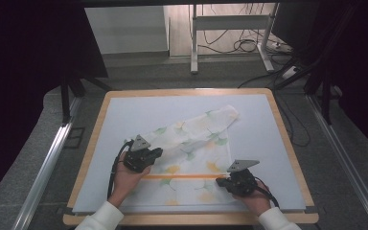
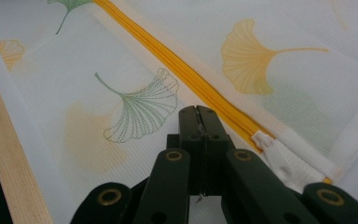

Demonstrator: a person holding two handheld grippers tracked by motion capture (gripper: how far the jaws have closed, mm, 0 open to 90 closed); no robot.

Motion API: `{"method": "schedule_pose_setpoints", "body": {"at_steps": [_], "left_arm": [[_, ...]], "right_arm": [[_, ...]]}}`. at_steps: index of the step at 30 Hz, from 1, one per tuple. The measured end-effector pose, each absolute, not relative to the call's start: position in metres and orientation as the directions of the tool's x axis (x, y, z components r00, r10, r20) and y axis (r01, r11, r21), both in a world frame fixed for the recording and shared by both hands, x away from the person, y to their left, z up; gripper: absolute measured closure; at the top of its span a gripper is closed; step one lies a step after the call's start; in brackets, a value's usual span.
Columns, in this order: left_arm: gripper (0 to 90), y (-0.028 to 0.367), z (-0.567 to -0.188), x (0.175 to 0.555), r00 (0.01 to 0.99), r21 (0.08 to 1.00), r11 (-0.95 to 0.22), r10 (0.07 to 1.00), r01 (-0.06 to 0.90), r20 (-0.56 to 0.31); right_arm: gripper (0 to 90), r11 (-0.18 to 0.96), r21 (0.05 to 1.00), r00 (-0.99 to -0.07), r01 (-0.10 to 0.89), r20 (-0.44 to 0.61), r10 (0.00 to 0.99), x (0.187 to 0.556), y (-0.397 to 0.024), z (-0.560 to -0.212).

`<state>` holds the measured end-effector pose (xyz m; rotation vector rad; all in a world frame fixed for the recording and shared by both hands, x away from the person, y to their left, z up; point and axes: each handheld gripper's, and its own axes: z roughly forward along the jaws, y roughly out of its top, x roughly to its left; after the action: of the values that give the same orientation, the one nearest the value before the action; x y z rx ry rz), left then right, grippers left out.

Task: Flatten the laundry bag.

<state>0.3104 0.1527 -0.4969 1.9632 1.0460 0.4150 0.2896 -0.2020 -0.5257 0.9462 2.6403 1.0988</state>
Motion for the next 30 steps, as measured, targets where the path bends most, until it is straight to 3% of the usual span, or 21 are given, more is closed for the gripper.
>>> {"method": "schedule_pose_setpoints", "body": {"at_steps": [30], "left_arm": [[87.1, 0.178, -0.495, 0.323, 0.534, 0.819, -0.213, 0.836, 0.533, -0.130]], "right_arm": [[89.2, 0.536, 0.678, -0.794, 0.503, 0.116, 0.597, 0.290, -0.202, -0.526]]}}
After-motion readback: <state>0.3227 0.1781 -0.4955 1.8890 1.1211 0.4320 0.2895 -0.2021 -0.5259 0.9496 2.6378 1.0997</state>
